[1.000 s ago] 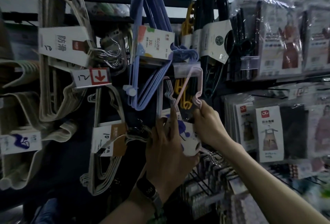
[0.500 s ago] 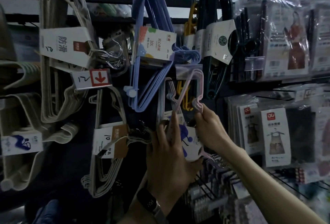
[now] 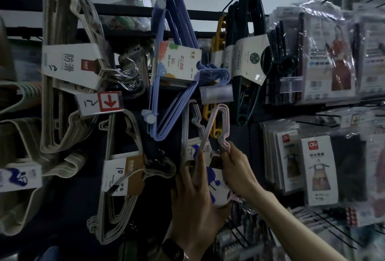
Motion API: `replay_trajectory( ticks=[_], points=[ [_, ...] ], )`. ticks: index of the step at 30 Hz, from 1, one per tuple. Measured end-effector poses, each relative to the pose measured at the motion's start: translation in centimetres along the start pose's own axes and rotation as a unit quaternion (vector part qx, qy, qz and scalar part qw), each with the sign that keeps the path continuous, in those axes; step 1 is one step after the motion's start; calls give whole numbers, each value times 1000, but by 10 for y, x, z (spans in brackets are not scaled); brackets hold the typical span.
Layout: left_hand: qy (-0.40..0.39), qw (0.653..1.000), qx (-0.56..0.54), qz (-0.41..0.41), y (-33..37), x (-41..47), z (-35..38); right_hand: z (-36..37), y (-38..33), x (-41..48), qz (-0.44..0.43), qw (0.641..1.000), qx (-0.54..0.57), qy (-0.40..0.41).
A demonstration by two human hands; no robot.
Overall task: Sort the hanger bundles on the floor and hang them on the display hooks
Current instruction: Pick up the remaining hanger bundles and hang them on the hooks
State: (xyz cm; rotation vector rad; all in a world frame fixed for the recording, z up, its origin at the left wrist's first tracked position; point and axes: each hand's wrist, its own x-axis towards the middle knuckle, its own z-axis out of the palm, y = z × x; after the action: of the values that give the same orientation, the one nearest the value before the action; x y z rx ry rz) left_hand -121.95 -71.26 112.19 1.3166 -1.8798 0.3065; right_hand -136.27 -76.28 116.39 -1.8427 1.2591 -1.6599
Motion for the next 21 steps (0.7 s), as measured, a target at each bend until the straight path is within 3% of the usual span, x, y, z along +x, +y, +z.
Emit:
replay_trajectory(
  ticks=[14,21],
  points=[
    [71,997,-7,6,1,2,-3,-7,-16,1,-87,996,11,-6],
    [69,998,-6,-13,1,5,-2,-8,-23,8,-106,994,6,-30]
  ],
)
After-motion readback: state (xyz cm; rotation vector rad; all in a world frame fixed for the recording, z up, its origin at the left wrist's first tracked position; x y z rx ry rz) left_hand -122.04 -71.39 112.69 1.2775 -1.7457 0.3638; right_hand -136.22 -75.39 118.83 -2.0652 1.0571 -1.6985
